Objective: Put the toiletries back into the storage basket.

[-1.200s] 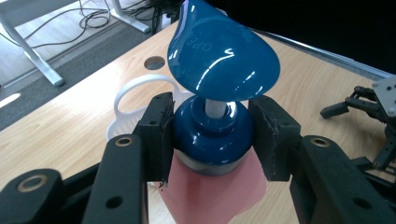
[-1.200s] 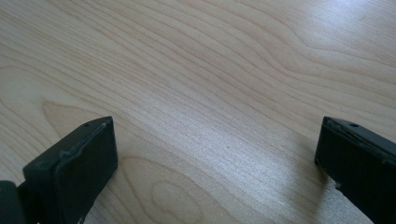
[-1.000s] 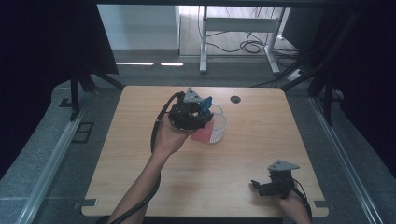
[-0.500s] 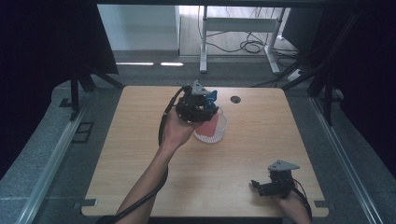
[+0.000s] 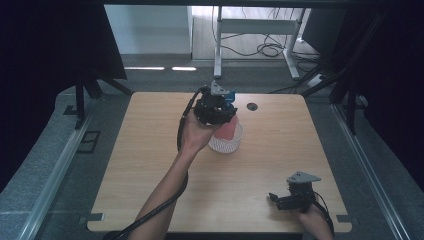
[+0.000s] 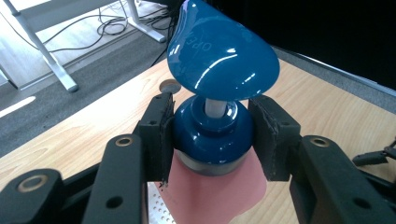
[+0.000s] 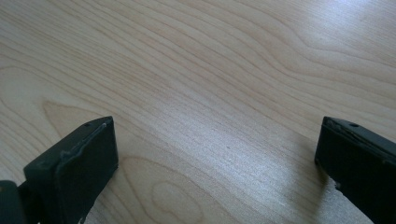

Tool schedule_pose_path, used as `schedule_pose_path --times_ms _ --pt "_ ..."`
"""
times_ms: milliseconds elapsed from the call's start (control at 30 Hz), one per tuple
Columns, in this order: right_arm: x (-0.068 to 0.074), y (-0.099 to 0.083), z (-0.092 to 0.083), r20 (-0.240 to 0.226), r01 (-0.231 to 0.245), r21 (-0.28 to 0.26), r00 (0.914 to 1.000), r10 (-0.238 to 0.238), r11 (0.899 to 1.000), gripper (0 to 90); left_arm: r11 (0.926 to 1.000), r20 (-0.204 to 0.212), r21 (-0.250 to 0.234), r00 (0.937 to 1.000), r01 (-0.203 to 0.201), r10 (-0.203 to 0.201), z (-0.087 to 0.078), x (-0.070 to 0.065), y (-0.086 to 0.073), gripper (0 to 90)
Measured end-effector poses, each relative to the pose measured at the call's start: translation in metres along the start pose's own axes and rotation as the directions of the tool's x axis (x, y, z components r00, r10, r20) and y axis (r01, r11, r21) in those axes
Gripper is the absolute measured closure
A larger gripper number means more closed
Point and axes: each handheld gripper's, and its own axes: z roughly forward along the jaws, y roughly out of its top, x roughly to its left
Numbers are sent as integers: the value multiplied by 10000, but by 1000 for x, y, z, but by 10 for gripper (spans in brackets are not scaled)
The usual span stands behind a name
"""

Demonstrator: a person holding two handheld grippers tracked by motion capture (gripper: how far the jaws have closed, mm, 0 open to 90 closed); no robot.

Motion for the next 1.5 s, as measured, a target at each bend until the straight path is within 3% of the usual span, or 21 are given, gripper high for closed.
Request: schedule_pose_path --times_ms 500,1500 --pt "0 0 0 -18 -8 11 10000 8 10000 0 9996 -460 231 9988 159 -148 23 6 -1 529" --pt "0 0 0 -36 90 5 10000 -90 10000 0 9972 -707 506 9962 550 -513 57 11 -33 529"
